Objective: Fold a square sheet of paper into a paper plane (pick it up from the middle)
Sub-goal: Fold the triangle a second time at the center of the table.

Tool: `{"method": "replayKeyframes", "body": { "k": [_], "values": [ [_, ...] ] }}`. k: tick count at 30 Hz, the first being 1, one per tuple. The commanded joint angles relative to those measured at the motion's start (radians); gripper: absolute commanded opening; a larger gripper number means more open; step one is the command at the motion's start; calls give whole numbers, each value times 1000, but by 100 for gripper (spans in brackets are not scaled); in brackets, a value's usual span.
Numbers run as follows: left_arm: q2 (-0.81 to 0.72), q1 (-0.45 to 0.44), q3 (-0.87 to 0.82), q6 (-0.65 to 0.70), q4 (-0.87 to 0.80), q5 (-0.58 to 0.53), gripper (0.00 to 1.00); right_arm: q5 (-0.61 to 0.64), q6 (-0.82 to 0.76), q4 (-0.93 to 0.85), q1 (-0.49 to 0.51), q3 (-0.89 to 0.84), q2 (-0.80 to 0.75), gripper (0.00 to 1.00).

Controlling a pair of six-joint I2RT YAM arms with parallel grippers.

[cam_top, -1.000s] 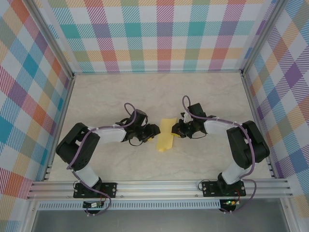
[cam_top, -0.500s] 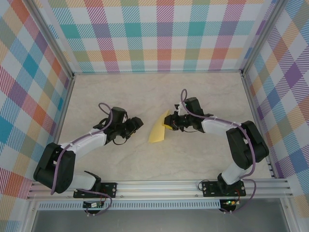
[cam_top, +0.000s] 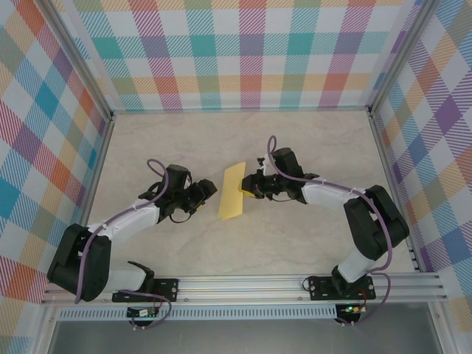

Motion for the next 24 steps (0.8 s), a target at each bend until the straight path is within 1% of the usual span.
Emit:
{"method": "replayKeyframes", "body": {
  "k": [1,3,6,8,10,12,14,16,18,19,20,24],
  "values": [
    [-20,16,-16,-1,-18,7,69,49,13,16,-3,-31,51,16],
    [-16,16,-16,4,-16,14,69,66,-10,3,-3,-37,81,16],
    [1,15,-13,12,-4,43,69,122,-82,-105,-3,-33,101,18],
    [15,16,-11,17,12,71,69,144,-140,-182,-4,-16,103,23],
    [28,16,-9,19,20,82,69,243,-187,-326,-6,18,84,28],
    [40,16,-7,24,32,97,70,320,-213,-406,-7,33,45,40],
    [58,14,-2,26,47,120,70,352,-232,-462,-10,49,13,42],
    [88,10,6,26,76,153,70,335,-226,-459,-10,48,-13,45],
    [122,5,16,28,87,174,70,241,-207,-381,-9,27,-15,45],
    [140,0,24,29,92,181,70,215,-193,-360,-6,24,-10,45],
    [154,-3,31,29,94,186,70,220,-186,-362,-3,22,-7,45],
    [205,-23,54,28,109,195,70,192,-135,-269,-3,-20,15,42]
  ]
}}
